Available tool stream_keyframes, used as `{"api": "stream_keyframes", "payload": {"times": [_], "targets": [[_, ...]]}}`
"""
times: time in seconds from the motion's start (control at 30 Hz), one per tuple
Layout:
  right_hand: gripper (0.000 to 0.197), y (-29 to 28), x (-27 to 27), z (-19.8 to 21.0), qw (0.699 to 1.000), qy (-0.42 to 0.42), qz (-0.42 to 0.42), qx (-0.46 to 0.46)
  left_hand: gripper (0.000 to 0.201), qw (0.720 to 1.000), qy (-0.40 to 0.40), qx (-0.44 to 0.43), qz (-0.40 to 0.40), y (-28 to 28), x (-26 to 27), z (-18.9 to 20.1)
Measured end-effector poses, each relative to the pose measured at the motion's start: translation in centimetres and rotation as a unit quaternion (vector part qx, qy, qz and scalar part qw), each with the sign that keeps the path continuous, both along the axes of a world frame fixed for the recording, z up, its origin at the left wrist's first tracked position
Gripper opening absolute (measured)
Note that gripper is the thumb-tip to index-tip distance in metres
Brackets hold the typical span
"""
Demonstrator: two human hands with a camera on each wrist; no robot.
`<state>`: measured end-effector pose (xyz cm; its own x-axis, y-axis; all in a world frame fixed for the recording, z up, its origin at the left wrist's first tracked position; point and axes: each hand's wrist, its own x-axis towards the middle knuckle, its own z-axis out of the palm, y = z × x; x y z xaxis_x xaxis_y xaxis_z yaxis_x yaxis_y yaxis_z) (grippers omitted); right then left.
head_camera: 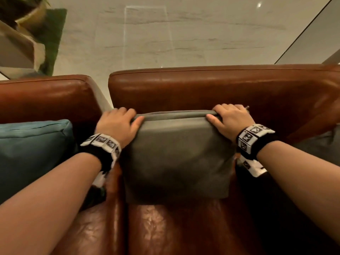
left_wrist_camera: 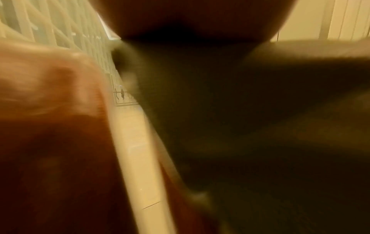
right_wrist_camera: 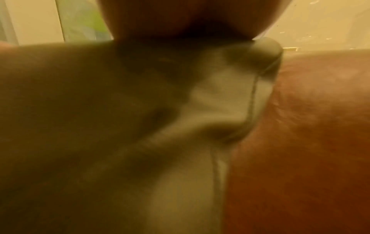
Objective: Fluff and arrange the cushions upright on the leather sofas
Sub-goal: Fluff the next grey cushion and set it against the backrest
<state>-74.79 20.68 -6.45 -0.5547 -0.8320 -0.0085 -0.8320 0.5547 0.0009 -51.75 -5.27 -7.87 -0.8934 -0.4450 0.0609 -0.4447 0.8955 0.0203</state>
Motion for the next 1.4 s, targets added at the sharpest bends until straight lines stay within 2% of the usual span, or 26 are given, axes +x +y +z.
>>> {"api": "stream_keyframes", "payload": {"times": [0.07,0.17,0.23,0.3,0.37,0.43,0.5,0.57,0.63,0.73,0.9,1.03,1.1,1.2,1.3,1.37,1.4], "targets": [[0.056,0.8,-0.4,0.5,1.000,0.005,0.023,-0.006,0.046,1.000,0.003,-0.025,0.001,-1.3,1.9,0.0],[0.049,-0.1,-1.4,1.7,0.999,0.011,0.043,-0.014,0.040,1.000,0.011,-0.020,0.005,-1.9,1.6,0.7],[0.060,0.1,-2.3,2.1,0.998,0.010,0.055,-0.018,0.044,1.000,0.000,-0.027,-0.014,-2.3,1.1,1.0],[0.072,0.9,-3.2,2.2,0.999,0.013,0.032,0.003,0.047,0.998,-0.018,-0.031,0.047,-3.1,1.0,1.6],[0.061,1.4,-2.8,2.3,1.000,0.022,-0.018,-0.004,0.040,0.994,0.019,-0.016,0.108,-2.7,1.0,1.9],[0.045,0.9,0.4,1.9,0.996,0.020,-0.020,-0.086,0.038,0.993,0.090,-0.014,0.076,0.6,0.6,2.2],[0.045,0.3,7.1,0.7,0.986,-0.014,0.038,-0.164,0.050,0.990,0.139,0.001,-0.027,5.7,0.1,1.5],[0.057,-0.2,13.3,-2.2,0.985,-0.042,0.100,-0.131,0.058,0.989,0.107,0.020,-0.104,9.6,-0.4,-0.6],[0.065,-0.3,15.3,-4.8,0.991,-0.021,0.118,-0.061,0.059,0.994,0.052,0.013,-0.099,10.2,-0.2,-3.0],[0.065,0.6,10.5,-5.5,0.994,0.032,0.092,-0.043,0.060,0.999,0.047,0.005,-0.005,7.7,0.4,-4.2],[0.068,4.5,2.2,-4.7,0.993,0.024,-0.104,-0.059,0.060,0.999,0.030,0.012,0.030,6.9,0.5,-3.1],[0.067,4.9,1.4,-5.0,0.995,0.016,-0.094,-0.029,0.067,0.992,0.070,0.025,0.104,11.6,-1.1,-2.1],[0.066,5.2,1.4,-4.7,0.997,0.016,-0.076,-0.029,0.071,0.996,0.077,0.034,0.037,15.3,-2.7,-2.4],[0.064,6.1,0.7,-4.2,0.998,0.006,-0.059,-0.035,0.071,0.989,0.026,0.004,-0.143,20.6,-2.7,-6.2],[0.064,7.1,-0.2,-3.7,0.999,-0.008,-0.039,-0.008,0.070,0.949,-0.063,-0.070,-0.302,22.2,1.8,-11.6],[0.064,7.4,-0.5,-3.4,1.000,-0.008,-0.026,0.002,0.074,0.921,-0.121,-0.123,-0.351,21.5,4.8,-13.8],[0.064,7.3,-0.5,-3.3,1.000,-0.008,-0.025,-0.002,0.074,0.917,-0.121,-0.129,-0.359,20.9,5.8,-14.2]]}}
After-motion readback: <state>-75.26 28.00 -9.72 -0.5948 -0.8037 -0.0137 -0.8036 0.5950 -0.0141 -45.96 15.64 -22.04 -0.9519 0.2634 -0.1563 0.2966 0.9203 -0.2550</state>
